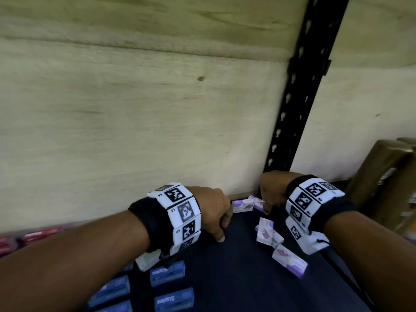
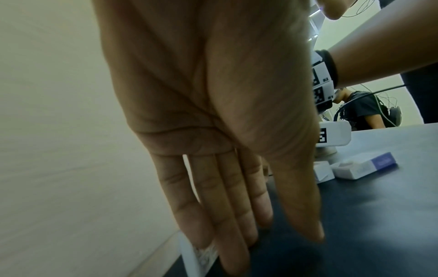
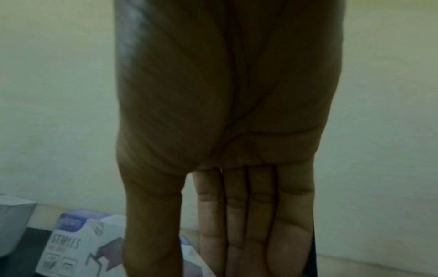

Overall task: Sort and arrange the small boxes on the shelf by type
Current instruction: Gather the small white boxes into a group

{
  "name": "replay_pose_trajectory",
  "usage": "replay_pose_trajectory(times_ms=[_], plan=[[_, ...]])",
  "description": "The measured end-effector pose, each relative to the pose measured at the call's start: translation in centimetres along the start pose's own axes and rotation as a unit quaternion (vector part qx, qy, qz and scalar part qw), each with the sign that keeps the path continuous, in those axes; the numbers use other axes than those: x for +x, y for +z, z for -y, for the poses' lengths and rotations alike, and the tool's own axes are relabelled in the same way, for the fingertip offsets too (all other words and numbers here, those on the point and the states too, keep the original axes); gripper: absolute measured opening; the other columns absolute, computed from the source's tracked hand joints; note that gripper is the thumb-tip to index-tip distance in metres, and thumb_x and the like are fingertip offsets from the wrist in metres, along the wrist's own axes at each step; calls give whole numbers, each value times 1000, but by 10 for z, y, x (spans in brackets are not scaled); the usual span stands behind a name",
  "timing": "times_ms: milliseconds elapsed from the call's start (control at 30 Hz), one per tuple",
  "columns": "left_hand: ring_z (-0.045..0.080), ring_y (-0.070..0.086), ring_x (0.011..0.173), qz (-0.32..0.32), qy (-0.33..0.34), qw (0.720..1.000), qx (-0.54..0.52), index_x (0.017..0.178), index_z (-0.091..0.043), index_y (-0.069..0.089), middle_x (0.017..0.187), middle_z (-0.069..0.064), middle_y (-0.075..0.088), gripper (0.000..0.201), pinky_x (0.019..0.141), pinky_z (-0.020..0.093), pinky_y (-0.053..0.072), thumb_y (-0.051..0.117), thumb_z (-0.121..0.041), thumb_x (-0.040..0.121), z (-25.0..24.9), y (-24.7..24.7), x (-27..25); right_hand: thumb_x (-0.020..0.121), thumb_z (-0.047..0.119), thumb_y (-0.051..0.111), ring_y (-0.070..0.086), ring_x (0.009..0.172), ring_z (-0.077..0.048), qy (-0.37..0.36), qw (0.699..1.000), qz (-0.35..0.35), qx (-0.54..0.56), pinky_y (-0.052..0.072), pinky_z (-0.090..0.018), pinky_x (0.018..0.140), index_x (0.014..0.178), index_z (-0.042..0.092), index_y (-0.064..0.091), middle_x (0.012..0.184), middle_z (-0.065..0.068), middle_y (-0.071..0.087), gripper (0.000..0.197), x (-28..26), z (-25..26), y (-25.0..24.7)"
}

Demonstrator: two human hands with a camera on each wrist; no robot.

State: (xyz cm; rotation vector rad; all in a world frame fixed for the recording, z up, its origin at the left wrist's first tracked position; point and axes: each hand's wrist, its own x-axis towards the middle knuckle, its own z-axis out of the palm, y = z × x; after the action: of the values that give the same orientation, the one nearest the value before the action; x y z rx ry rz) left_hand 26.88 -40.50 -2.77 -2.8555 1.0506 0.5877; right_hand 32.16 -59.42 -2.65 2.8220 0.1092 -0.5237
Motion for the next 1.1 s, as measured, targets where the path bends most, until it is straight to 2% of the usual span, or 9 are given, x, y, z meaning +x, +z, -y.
replay_pose_trajectory(times_ms=[100, 267, 467, 600, 700, 767, 900, 1000, 1100], plan=[[11, 54, 86, -4, -3, 1000, 7, 115, -21, 65, 111, -4, 65, 38, 73, 26, 45, 69, -44, 86, -5, 0, 0, 68, 30, 86, 58, 64, -18, 18, 1000, 5, -7, 51, -26, 59, 63, 16, 59, 61, 3, 58, 31, -3, -3, -2], [16, 62, 85, -42, -11, 999, 9, 100, -21, 69, 96, -3, 67, 43, 74, 32, 51, 60, -60, 86, -26, -1, 6, 73, 22, 83, 54, 62, -17, 34, 999, 3, -1, 45, -25, 53, 64, 13, 50, 65, 2, 55, 35, -13, -15, -3], [16, 55, 68, -52, -31, 998, 12, 73, -17, 55, 73, -1, 56, 61, 60, 27, 44, 50, -77, 80, -52, -7, 19, 68, 25, 88, 61, 68, -19, 25, 999, 30, 33, 45, -23, 51, 84, 8, 68, 68, -1, 62, 31, -23, -28, 3], [12, 50, 58, -49, -35, 998, 3, 69, -17, 54, 62, -3, 52, 59, 55, 25, 40, 55, -75, 79, -62, -7, 24, 69, 28, 89, 59, 74, -17, 23, 998, 41, 44, 41, -20, 47, 93, 5, 71, 75, -1, 62, 37, -31, -30, 9], [11, 48, 55, -47, -40, 998, 7, 62, -17, 51, 57, -4, 50, 60, 50, 24, 36, 58, -74, 78, -68, -7, 28, 70, 29, 88, 59, 81, -17, 38, 997, 37, 53, 42, -22, 54, 109, 3, 71, 90, -3, 65, 50, -32, -34, 12], [10, 46, 53, -43, -44, 998, 15, 62, -16, 50, 56, -5, 49, 58, 47, 24, 33, 60, -71, 79, -72, -6, 29, 73, 26, 86, 59, 85, -16, 40, 997, 37, 52, 44, -23, 60, 110, 3, 70, 98, -6, 67, 46, -34, -34, 13], [11, 45, 52, -41, -48, 997, 50, 64, -15, 50, 60, -3, 49, 52, 45, 22, 33, 66, -62, 81, -76, -7, 27, 78, 15, 81, 63, 87, -20, 34, 998, 6, 57, 38, -19, 47, 103, 6, 66, 106, -13, 69, 31, -39, -35, 16], [15, 51, 64, -25, -59, 996, 56, 67, -17, 48, 67, -4, 49, 43, 48, 22, 36, 70, -51, 82, -74, -7, 23, 75, 18, 84, 60, 70, -15, 22, 997, 25, 64, 41, -17, 45, 99, 8, 67, 93, -7, 69, 31, -40, -36, 16], [16, 52, 73, 10, -75, 995, 72, 67, -17, 47, 68, -2, 51, 41, 53, 24, 37, 66, -48, 86, -66, -6, 19, 78, 17, 83, 51, 37, 3, 8, 996, 46, 80, 40, -10, 38, 94, 11, 63, 72, 3, 58, 26, -41, -38, 14]])
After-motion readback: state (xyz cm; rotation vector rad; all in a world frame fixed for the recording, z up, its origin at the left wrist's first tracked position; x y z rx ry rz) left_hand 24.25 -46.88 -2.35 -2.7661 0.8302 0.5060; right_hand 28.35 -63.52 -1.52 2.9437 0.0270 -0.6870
